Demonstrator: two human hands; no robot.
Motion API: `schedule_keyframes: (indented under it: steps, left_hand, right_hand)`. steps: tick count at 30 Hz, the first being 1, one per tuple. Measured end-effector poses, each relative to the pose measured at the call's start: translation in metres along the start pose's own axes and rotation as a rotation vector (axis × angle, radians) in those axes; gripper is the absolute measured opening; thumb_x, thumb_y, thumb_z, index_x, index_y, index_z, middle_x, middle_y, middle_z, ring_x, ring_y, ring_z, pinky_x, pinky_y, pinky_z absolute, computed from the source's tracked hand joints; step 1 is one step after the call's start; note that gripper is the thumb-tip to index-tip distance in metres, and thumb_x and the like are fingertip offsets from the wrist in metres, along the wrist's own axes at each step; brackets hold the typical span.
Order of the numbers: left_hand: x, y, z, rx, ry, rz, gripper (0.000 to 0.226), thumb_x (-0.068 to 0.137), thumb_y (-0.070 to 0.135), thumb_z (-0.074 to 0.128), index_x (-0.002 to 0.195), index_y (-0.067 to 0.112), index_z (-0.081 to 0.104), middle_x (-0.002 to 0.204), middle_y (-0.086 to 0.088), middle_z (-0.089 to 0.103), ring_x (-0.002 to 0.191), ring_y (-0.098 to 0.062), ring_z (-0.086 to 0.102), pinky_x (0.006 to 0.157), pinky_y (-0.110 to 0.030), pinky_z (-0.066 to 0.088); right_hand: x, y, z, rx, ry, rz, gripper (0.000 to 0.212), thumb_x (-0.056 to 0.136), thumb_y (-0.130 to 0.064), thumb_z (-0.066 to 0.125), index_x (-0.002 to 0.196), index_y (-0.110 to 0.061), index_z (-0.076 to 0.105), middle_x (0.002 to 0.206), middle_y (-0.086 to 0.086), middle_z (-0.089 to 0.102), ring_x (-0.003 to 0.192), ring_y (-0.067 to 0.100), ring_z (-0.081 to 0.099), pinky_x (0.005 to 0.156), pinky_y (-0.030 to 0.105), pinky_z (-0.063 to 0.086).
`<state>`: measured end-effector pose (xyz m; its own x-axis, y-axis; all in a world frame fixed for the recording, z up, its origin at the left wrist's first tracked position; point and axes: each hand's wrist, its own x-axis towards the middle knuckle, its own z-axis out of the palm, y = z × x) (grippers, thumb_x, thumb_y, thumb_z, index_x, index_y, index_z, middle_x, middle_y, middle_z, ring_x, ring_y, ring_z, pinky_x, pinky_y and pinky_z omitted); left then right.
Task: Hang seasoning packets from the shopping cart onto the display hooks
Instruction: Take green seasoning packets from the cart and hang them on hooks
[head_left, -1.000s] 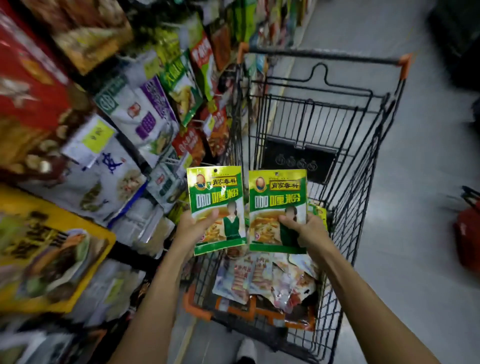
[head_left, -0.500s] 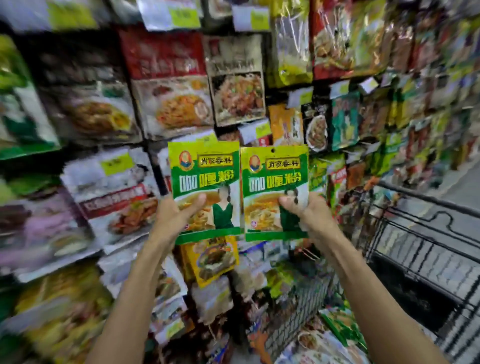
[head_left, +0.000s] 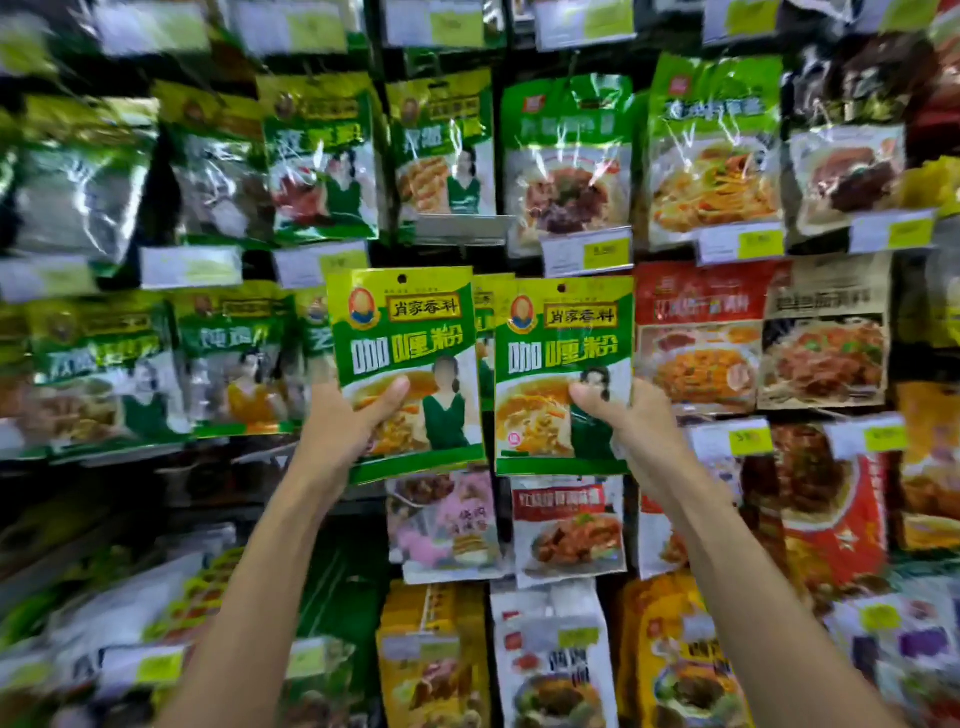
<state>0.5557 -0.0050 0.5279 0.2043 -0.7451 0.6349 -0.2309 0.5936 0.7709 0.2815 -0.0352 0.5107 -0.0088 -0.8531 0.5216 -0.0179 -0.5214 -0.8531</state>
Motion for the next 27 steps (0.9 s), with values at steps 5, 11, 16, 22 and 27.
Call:
schedule_keyframes:
  steps: [5, 11, 16, 22, 27]
  left_hand:
    - [0.027, -0.006, -0.053, 0.046, 0.056, 0.022, 0.059, 0.074, 0.036, 0.072, 0.112, -0.007, 0.059, 0.075, -0.007, 0.072, 0.064, -0.016, 0.066, 0.052, -0.016, 0.049]
    - [0.05, -0.017, -0.071, 0.008, 0.104, -0.002, 0.025, 0.076, 0.029, 0.073, 0.084, 0.011, 0.059, 0.071, -0.001, 0.069, 0.052, 0.002, 0.061, 0.044, -0.012, 0.044]
    - [0.06, -0.025, -0.069, -0.01, 0.079, 0.023, 0.031, 0.064, 0.042, 0.075, 0.085, 0.022, 0.065, 0.073, 0.014, 0.072, 0.067, -0.002, 0.066, 0.054, -0.017, 0.052]
    - [0.062, -0.023, -0.063, -0.065, 0.056, -0.074, 0.101, 0.052, 0.055, 0.079, 0.13, -0.001, 0.046, 0.129, -0.018, 0.055, 0.114, -0.033, 0.057, 0.093, -0.052, 0.05]
    - [0.062, -0.016, -0.057, -0.069, 0.079, -0.105, 0.098, 0.053, 0.052, 0.076, 0.128, -0.001, 0.044, 0.128, -0.019, 0.056, 0.115, -0.032, 0.057, 0.099, -0.057, 0.044]
  right_hand:
    - [0.029, 0.004, 0.06, 0.058, -0.055, -0.014, 0.023, 0.082, -0.03, 0.073, 0.083, -0.01, 0.061, 0.079, 0.008, 0.062, 0.083, 0.024, 0.063, 0.074, 0.039, 0.044]
    - [0.059, 0.003, 0.092, 0.11, 0.009, 0.067, 0.016, 0.087, -0.026, 0.069, 0.083, -0.011, 0.064, 0.081, 0.0, 0.071, 0.082, 0.022, 0.066, 0.071, 0.036, 0.052]
    - [0.076, -0.002, 0.093, 0.109, 0.055, 0.098, 0.02, 0.092, -0.03, 0.062, 0.079, -0.014, 0.064, 0.073, 0.005, 0.067, 0.073, 0.022, 0.065, 0.071, 0.036, 0.05]
    - [0.086, -0.006, 0.092, 0.116, 0.042, 0.141, 0.021, 0.093, -0.024, 0.06, 0.083, -0.006, 0.062, 0.083, 0.013, 0.065, 0.079, 0.026, 0.063, 0.081, 0.042, 0.049]
    - [0.09, -0.006, 0.097, 0.067, 0.058, 0.176, 0.035, 0.094, -0.025, 0.059, 0.105, 0.008, 0.062, 0.08, 0.003, 0.061, 0.079, 0.015, 0.057, 0.08, 0.035, 0.043]
